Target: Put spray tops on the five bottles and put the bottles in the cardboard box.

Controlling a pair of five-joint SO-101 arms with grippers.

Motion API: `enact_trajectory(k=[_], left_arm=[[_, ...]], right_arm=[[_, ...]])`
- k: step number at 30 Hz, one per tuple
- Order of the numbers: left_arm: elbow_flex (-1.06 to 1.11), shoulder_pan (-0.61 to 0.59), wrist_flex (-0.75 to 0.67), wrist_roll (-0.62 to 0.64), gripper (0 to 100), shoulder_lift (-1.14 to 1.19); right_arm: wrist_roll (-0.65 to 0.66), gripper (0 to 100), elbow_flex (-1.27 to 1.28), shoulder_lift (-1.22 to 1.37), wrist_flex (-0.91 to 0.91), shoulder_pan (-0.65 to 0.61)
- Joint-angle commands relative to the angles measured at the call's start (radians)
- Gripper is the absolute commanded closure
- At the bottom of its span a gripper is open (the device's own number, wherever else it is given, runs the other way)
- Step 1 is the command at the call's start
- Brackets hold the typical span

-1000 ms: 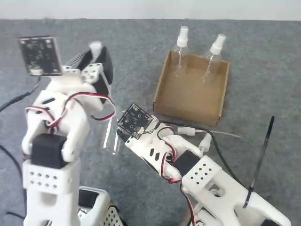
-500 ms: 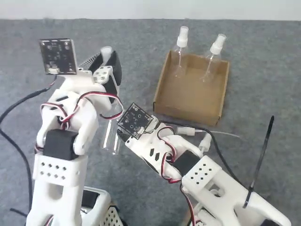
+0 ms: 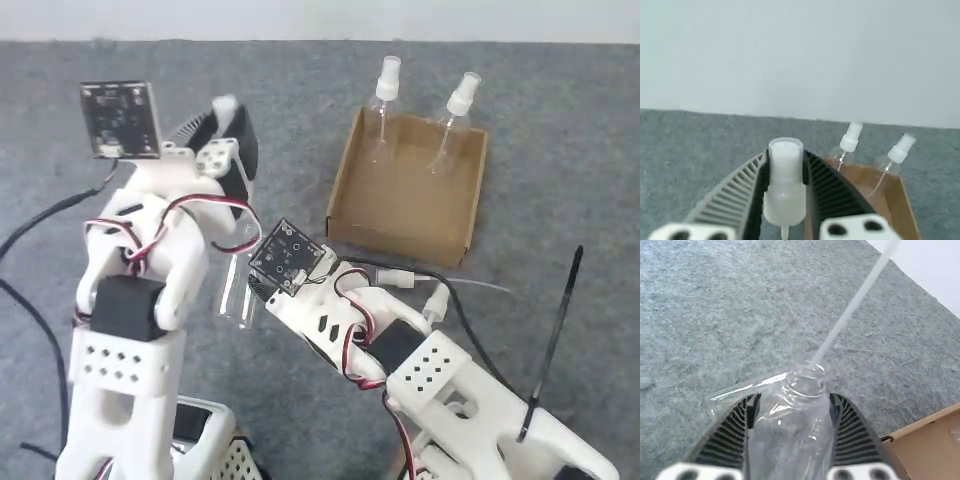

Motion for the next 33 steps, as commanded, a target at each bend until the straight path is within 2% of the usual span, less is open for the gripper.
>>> enact_trajectory(k=[1,8,13,18,26,31,33], left_arm=[[0.016,0.006,0.034,0.006,99,0.000],[0.016,0.008,0.150,0.006,99,0.000],[0.015,0.008,0.183,0.002,99,0.000],[0.013,0.008,0.224,-0.026,99,0.000],[0.016,0.008,0.258,-0.097,99,0.000],[0.018,0.008,0.267,-0.100,89,0.000],[0.012,0.008,0.272,-0.101,88,0.000]], right_arm=[[-0.005,99.2,0.000,-0.044,-0.021,-0.002],[-0.008,99.2,0.029,-0.044,-0.038,0.002],[-0.017,99.2,0.080,-0.044,-0.228,0.002],[-0.129,99.2,0.135,-0.042,-0.364,0.002],[-0.193,99.2,0.140,-0.042,-0.378,0.044],[-0.192,99.2,0.141,-0.042,-0.372,0.044],[-0.189,99.2,0.141,-0.042,-0.372,0.044]])
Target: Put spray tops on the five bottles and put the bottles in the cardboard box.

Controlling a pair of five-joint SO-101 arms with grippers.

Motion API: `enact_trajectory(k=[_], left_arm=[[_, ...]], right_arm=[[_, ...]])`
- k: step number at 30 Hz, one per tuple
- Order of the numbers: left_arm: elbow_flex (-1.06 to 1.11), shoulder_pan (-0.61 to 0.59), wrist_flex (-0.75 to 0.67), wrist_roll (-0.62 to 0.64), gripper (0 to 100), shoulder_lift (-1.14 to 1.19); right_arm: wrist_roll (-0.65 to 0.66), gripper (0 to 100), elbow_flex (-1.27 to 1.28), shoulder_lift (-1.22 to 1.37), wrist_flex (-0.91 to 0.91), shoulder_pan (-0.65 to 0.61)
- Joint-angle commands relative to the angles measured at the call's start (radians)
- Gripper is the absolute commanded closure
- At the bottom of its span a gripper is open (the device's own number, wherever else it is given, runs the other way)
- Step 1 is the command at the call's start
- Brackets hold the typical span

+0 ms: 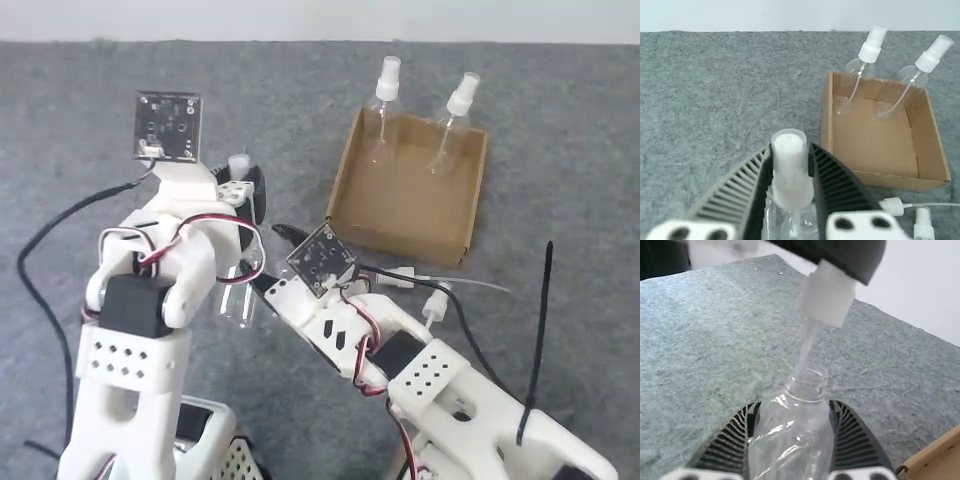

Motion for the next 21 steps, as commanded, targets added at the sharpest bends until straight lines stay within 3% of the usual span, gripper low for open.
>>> enact_trajectory(k=[1,11,15,18,21], left_arm=[[-0.016,0.002,0.008,-0.017,88,0.000],[-0.113,-0.011,0.009,-0.075,88,0.000],[-0.131,-0.080,-0.008,-0.078,88,0.011],[-0.096,-0.129,-0.037,-0.078,88,0.011],[-0.044,-0.097,-0.041,-0.107,88,0.011]], right_arm=[[-0.009,99.2,-0.006,-0.042,-0.018,0.024],[-0.008,99.2,0.014,-0.042,-0.016,0.024],[-0.008,99.2,0.015,-0.042,-0.016,0.024],[-0.008,99.2,0.015,-0.042,-0.016,0.024],[-0.008,99.2,0.015,-0.042,-0.016,0.022]])
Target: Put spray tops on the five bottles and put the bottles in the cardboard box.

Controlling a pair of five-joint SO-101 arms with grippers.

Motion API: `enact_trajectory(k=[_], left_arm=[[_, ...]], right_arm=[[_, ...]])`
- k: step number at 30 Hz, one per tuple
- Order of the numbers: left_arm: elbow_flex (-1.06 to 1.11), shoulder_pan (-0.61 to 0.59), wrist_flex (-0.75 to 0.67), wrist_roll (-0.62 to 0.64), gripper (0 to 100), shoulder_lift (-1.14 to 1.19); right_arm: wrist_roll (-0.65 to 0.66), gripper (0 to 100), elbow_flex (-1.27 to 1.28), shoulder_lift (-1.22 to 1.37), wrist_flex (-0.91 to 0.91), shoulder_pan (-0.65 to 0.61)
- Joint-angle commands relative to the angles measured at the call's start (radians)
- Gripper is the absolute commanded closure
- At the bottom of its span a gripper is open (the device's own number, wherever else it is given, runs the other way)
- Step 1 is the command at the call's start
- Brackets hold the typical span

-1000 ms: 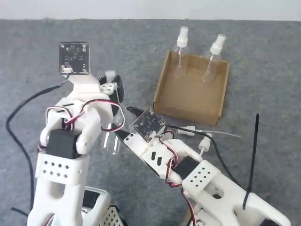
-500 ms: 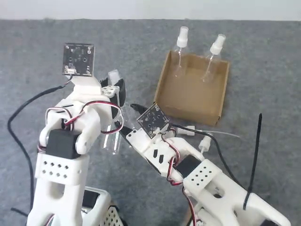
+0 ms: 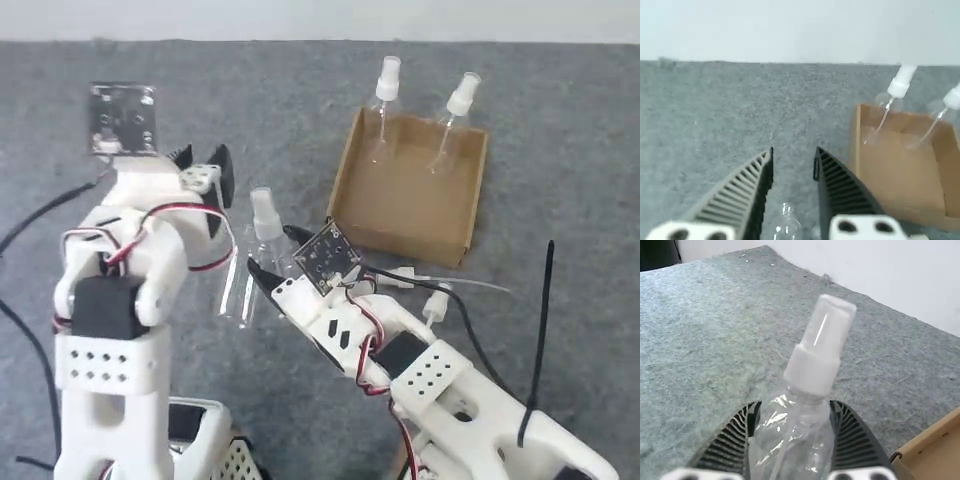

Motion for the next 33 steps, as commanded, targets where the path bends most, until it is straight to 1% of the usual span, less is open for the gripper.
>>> enact_trajectory(k=[1,7,12,16,21,27,30,33], left_arm=[[0.028,0.034,-0.032,-0.043,88,0.009],[0.076,0.109,-0.049,-0.057,88,0.009],[0.168,0.127,-0.075,-0.094,88,0.008],[0.199,0.130,-0.058,-0.095,88,-0.002],[0.120,0.132,0.011,-0.095,88,-0.002],[-0.021,0.109,0.130,-0.094,88,-0.006],[0.004,0.078,0.129,-0.091,88,-0.080],[0.119,0.063,0.066,-0.095,87,-0.221]], right_arm=[[-0.005,99.2,-0.012,-0.042,-0.016,0.010],[-0.005,99.2,-0.012,-0.042,-0.015,0.010],[-0.005,99.2,-0.012,-0.042,-0.015,0.010],[-0.005,99.2,-0.012,-0.042,-0.015,0.012],[-0.005,99.2,-0.012,-0.042,-0.015,0.016],[-0.003,99.2,-0.018,-0.042,-0.015,0.021],[-0.003,99.2,-0.055,-0.042,-0.010,0.054],[-0.003,99.2,-0.130,-0.042,0.071,0.099]])
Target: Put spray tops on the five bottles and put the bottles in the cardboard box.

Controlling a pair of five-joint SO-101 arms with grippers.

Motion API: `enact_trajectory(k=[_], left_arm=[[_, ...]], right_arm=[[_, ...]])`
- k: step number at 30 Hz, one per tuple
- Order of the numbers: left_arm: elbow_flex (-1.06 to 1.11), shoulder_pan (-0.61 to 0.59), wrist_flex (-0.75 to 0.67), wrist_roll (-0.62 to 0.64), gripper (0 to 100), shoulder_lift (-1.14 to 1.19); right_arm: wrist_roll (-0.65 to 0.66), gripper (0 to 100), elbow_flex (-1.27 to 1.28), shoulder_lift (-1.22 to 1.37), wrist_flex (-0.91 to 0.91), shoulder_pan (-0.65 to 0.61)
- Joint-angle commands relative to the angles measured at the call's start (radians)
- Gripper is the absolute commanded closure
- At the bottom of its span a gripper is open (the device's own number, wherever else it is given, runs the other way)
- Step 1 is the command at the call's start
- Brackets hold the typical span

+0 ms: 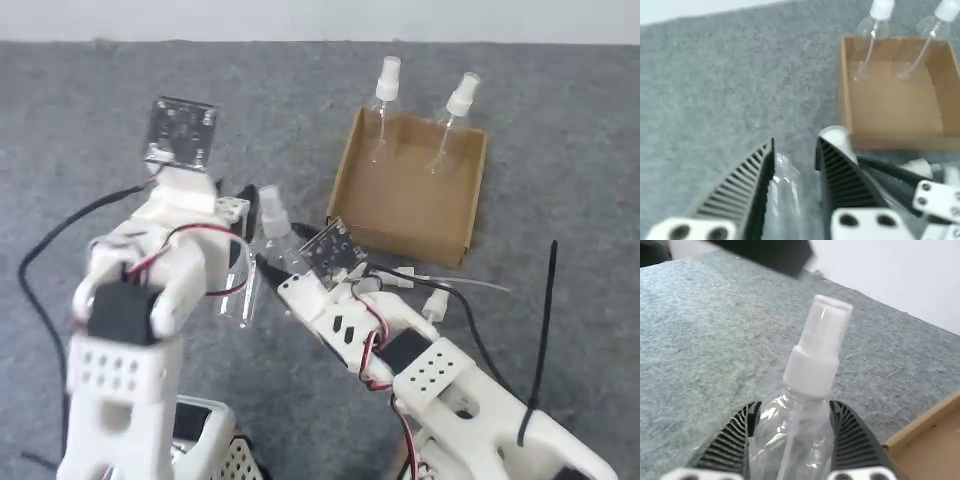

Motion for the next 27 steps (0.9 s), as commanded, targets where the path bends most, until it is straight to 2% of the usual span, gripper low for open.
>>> enact_trajectory(k=[1,10,14,17,27], left_arm=[[0.116,-0.012,-0.072,-0.003,87,-0.176],[0.519,0.002,-0.230,-0.003,87,-0.486],[0.631,0.132,-0.256,-0.014,79,-0.615],[0.682,0.219,-0.256,-0.068,74,-0.678],[0.765,0.226,-0.400,-0.080,74,-0.598]], right_arm=[[-0.005,99.2,-0.147,-0.042,0.090,0.056],[-0.005,99.2,-0.505,-0.030,0.371,0.150],[-0.005,99.2,-0.640,-0.030,0.487,0.153],[-0.005,99.2,-0.692,-0.030,0.582,0.147],[-0.005,99.2,-0.790,-0.042,0.860,0.148]])
